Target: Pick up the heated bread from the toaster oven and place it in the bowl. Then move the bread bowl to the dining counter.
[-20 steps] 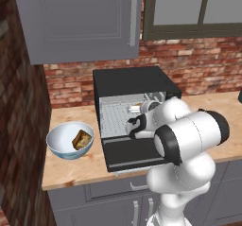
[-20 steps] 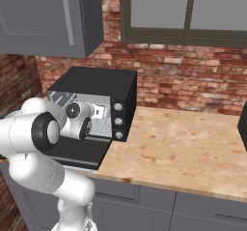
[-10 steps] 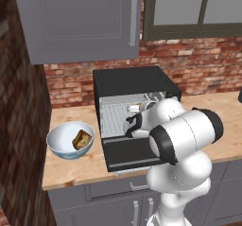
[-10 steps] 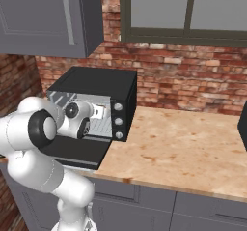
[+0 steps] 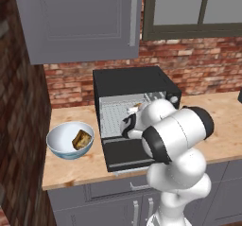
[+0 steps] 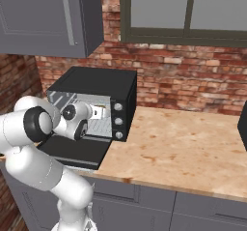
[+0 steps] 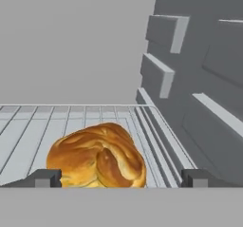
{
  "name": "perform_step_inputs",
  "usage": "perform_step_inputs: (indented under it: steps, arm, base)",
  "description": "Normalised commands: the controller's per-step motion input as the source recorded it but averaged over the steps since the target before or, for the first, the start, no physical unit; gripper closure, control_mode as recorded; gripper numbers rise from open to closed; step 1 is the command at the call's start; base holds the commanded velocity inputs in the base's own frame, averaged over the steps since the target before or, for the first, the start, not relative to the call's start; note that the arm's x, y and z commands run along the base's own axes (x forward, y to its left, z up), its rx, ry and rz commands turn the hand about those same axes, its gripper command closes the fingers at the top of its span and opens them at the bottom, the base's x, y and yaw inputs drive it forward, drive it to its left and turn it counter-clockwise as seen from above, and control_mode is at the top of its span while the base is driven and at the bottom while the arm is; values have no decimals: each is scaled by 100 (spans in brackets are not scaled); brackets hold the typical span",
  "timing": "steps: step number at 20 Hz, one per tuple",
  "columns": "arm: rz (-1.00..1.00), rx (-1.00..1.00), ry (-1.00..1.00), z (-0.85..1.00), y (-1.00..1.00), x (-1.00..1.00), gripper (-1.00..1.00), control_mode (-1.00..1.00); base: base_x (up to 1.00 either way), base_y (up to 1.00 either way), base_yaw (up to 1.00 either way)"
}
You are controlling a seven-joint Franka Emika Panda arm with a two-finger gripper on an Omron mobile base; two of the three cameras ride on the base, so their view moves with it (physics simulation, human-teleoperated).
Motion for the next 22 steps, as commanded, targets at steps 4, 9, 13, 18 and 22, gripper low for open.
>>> perform_step_inputs:
  steps: [4,9,13,18,22]
  arm:
    - [0,-2,0,0,27,2,-100,-100]
    - [0,-1,0,0,29,0,-100,-100]
    - [0,0,0,0,1,10,-100,-100]
    - [0,0,0,0,-1,21,-100,-100]
    - [0,0,0,0,-2,18,-100,-100]
  base:
    - [0,0,0]
    - [0,0,0]
    - [0,0,0]
    - [0,0,0]
    - [0,0,0]
